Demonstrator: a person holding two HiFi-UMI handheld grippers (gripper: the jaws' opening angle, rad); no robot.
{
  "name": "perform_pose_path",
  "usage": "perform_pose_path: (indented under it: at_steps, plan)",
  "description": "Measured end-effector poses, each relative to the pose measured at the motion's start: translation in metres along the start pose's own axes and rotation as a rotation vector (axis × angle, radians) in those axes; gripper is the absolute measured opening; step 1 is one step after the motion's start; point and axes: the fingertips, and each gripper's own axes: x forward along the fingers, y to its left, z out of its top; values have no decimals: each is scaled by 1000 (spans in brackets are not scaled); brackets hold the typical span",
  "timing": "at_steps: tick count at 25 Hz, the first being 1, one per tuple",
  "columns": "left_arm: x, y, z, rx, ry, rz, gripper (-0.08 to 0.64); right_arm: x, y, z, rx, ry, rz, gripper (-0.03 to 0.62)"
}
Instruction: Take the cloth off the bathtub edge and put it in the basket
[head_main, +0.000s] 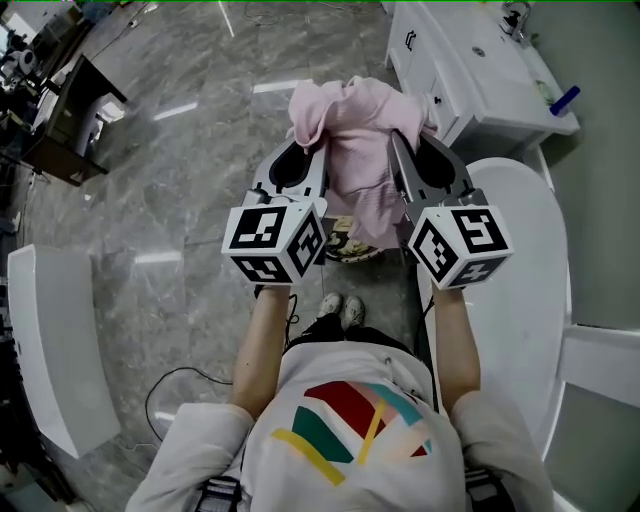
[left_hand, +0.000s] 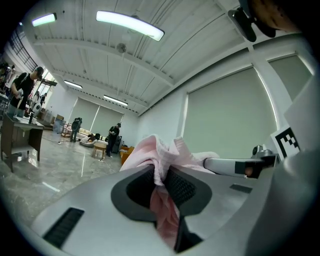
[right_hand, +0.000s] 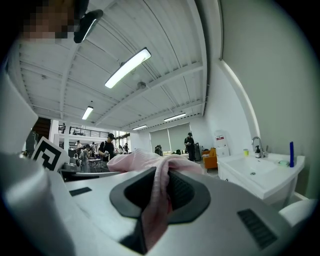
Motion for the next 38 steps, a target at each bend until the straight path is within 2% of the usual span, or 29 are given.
perform_pose_path:
  at_steps: [10, 22, 28, 34, 38]
  plan:
    - [18, 24, 3, -6, 20, -19, 69, 29, 0, -3, 5, 7, -41, 69]
    - [51, 56, -23, 8, 83, 2, 69, 71, -15, -34, 5, 71, -33, 69]
    - [72, 72, -60, 24, 155, -19, 69, 88, -28, -73, -46, 153, -27, 69]
    - [96, 83, -120, 46, 270, -18, 69, 101, -51, -133, -90, 278, 27, 69]
    - [105, 88, -164, 67, 351, -14, 69, 103, -64, -178, -87, 359, 7, 69]
